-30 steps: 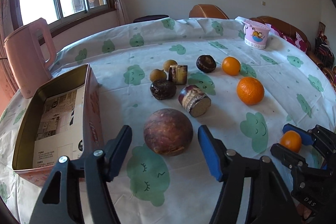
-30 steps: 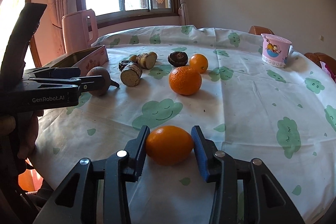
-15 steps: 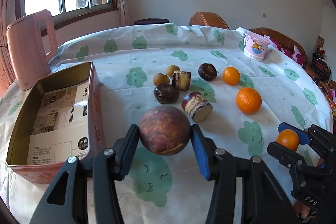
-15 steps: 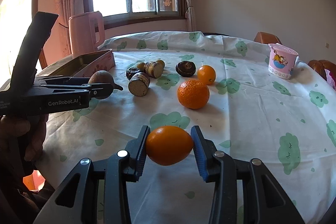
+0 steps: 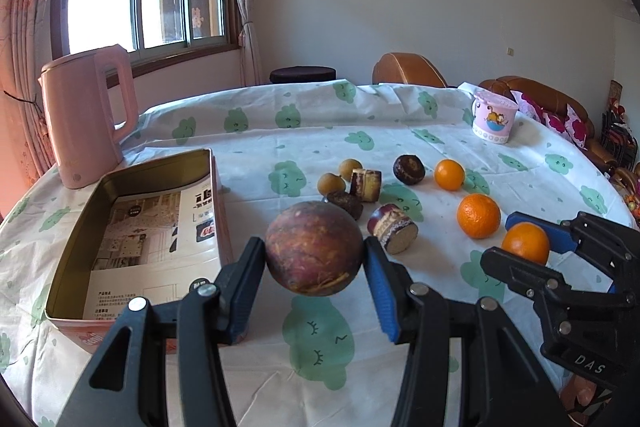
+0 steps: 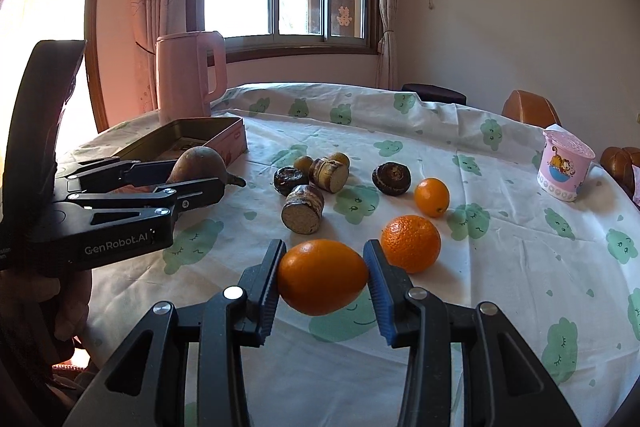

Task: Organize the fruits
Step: 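Carry the brown-red fruit and the orange over the tin box with both tools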

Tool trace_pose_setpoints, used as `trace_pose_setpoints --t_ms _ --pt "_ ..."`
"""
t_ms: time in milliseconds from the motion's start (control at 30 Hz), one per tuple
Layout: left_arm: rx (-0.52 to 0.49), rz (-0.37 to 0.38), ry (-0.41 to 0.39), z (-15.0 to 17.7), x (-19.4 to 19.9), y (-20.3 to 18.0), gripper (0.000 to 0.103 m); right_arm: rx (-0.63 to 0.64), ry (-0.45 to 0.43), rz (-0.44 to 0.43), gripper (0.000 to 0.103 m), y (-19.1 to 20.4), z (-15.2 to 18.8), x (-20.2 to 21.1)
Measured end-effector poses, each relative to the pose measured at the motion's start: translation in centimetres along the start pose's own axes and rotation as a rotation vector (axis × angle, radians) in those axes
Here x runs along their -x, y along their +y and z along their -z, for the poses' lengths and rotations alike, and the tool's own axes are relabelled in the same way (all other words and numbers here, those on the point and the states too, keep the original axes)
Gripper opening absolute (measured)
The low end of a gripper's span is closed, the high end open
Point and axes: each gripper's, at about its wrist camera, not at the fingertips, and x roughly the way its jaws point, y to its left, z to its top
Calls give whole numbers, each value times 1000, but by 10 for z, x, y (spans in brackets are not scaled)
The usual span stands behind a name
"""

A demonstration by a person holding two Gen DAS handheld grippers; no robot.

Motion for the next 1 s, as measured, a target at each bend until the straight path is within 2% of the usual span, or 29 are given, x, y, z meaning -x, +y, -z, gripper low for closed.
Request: trace_pose_setpoints --t_ms 400,1000 --pt "17 -61 -57 -5 12 15 52 48 -46 -41 42 19 -31 -5" --pt "47 -117 -81 -9 19 41 52 116 -93 -88 42 50 -74 -12"
